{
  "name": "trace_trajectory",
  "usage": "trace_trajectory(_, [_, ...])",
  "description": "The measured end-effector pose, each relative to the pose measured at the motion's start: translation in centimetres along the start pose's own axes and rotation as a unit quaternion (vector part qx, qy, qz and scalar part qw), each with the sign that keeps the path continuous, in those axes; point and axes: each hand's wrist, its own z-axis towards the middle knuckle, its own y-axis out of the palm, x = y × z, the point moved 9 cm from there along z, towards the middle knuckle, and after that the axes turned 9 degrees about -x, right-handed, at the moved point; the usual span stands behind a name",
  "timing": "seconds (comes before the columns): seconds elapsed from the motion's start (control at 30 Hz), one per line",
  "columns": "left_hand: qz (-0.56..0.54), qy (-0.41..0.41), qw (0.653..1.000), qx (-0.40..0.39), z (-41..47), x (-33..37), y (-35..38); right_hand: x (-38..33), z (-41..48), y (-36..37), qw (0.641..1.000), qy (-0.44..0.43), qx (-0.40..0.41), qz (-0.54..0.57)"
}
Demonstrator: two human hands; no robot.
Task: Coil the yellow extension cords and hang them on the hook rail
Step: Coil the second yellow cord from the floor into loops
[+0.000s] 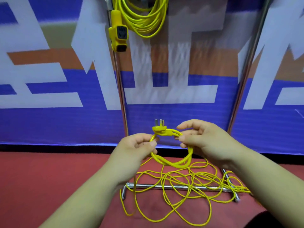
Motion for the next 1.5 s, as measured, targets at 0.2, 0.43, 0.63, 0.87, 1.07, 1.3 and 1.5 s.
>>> trace_trajectory(0.2, [-0.170, -0.094, 0.980, -0.035, -0.1, -1.2, 0.8, 0.1, 0.1, 0.6, 0.999, 0.041, -0.010, 0.020])
trace_trajectory(0.43, [-0.098, -0.166, 0.981, -0.030, -0.2, -2.0, 0.4, 2.4, 0.8, 2.6, 0.991, 0.114, -0.069, -0.006])
trace_trajectory(0.63, [-0.075, -0.177, 0.978, -0.075, -0.1, -2.0, 0.6, 2.3, 0.9, 1.3, 0.992, 0.111, -0.043, -0.037])
trace_trajectory(0.87, [0.002, -0.110, 0.993, -0.045, 0.7, -1.9, -0.1, 2.0, 1.1, 0.2, 0.996, 0.075, 0.020, -0.039])
trace_trajectory(1.07, [0.038, -0.034, 0.999, -0.013, 1.1, -1.2, -0.7, 2.3, 1.0, 0.0, 0.995, 0.087, 0.046, 0.029])
trace_trajectory(1.3, [0.002, -0.011, 1.000, 0.003, 0.9, -0.3, -0.1, 1.0, 1.0, -1.1, 0.984, -0.007, 0.128, 0.123])
trace_trajectory(1.5, [0.072, 0.037, 0.996, 0.047, 0.8, 0.9, -0.1, 1.1, 1.0, 0.5, 0.993, 0.008, 0.086, 0.084])
